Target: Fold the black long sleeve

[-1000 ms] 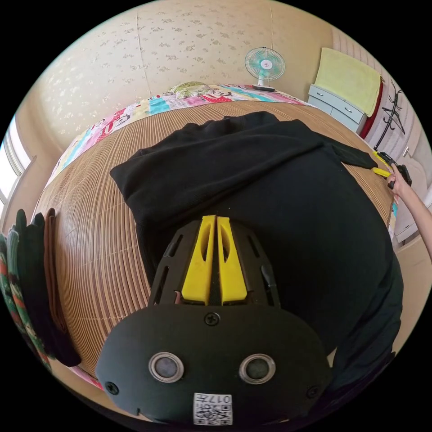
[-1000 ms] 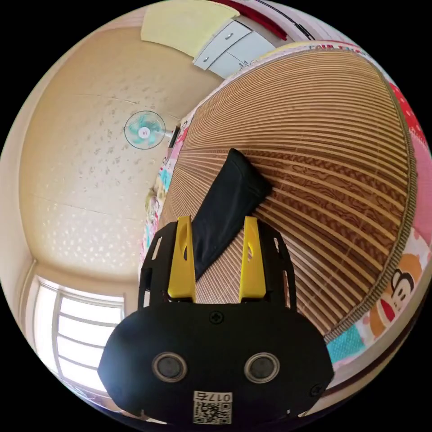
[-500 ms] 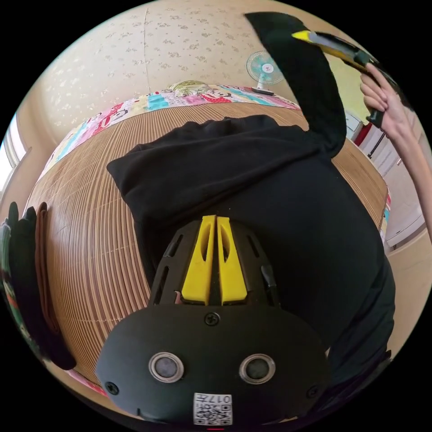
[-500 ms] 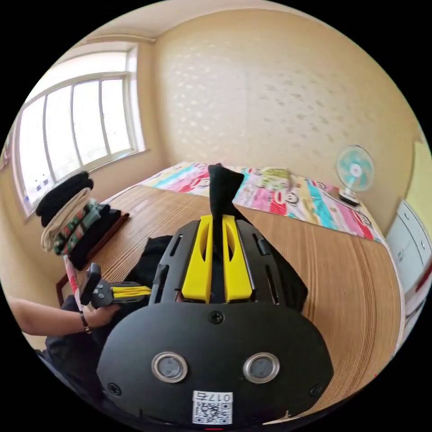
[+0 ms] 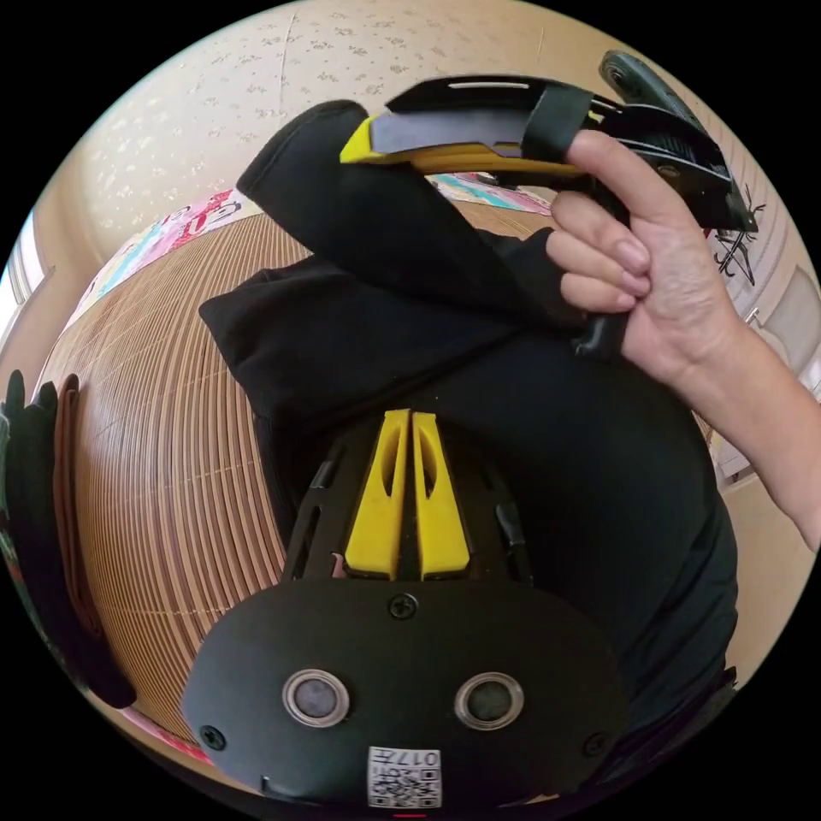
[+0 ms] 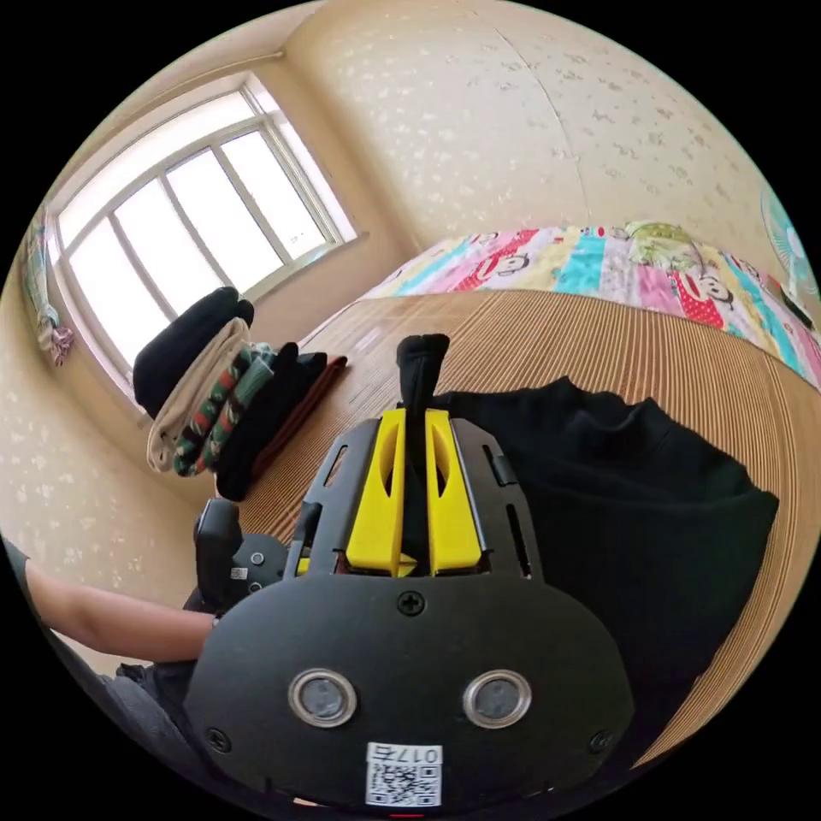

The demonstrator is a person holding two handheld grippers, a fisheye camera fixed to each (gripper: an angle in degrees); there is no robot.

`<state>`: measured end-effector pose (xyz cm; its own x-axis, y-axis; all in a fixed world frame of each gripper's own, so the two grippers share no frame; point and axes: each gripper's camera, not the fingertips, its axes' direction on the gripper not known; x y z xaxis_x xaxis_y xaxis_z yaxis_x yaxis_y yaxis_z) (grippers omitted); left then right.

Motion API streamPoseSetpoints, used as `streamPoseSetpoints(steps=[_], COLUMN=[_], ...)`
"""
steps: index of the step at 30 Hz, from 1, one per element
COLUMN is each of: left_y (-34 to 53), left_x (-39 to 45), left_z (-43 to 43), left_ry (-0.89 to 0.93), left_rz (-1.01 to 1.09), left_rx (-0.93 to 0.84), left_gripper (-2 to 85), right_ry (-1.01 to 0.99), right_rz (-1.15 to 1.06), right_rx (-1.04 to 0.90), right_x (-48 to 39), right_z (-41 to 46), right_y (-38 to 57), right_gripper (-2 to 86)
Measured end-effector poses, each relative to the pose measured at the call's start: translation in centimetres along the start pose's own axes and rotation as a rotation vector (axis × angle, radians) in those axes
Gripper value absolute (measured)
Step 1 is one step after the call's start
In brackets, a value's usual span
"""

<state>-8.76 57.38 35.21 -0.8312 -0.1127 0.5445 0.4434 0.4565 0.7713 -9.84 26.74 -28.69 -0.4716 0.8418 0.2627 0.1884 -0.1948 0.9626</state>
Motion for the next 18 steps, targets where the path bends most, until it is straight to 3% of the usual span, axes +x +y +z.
streamPoseSetpoints(steps=[3, 5, 6, 8, 12, 15, 18], left_y=[-0.1, -0.1, -0.2, -0.2, -0.3, -0.4, -0.5], left_x=[-0.3, -0.4, -0.5, -0.7, -1.0, -1.4, -1.2], left_z=[-0.1, -0.2, -0.2, -0.3, -0.3, -0.4, -0.4], left_ry=[-0.003, -0.006, -0.008, -0.007, -0.008, -0.002, -0.022], left_rz=[0.001, 0.003, 0.002, 0.002, 0.003, 0.0, 0.01], left_rx=[0.001, 0.0, -0.004, 0.002, 0.003, 0.004, 0.002], left_gripper=[-1.0, -1.0, -1.0, -1.0, -1.0, -1.0, -1.0], right_ry=[0.058, 0.083, 0.094, 0.075, 0.112, 0.404, 0.582], right_rz=[-0.147, -0.185, -0.184, -0.221, -0.042, 0.069, 0.233], right_rx=[-0.078, -0.44, -0.513, -0.31, -0.159, -0.004, -0.067], right_x=[-2.0, -2.1, -2.0, -2.3, 1.9, 7.4, 15.6], right_z=[3.4, 11.2, 12.7, 10.2, 5.3, 0.2, -1.4], right_y=[1.3, 3.6, 4.5, 6.7, 7.3, 7.6, 7.7], right_gripper=[6.3, 8.7, 8.7, 8.7, 8.6, 8.2, 8.0])
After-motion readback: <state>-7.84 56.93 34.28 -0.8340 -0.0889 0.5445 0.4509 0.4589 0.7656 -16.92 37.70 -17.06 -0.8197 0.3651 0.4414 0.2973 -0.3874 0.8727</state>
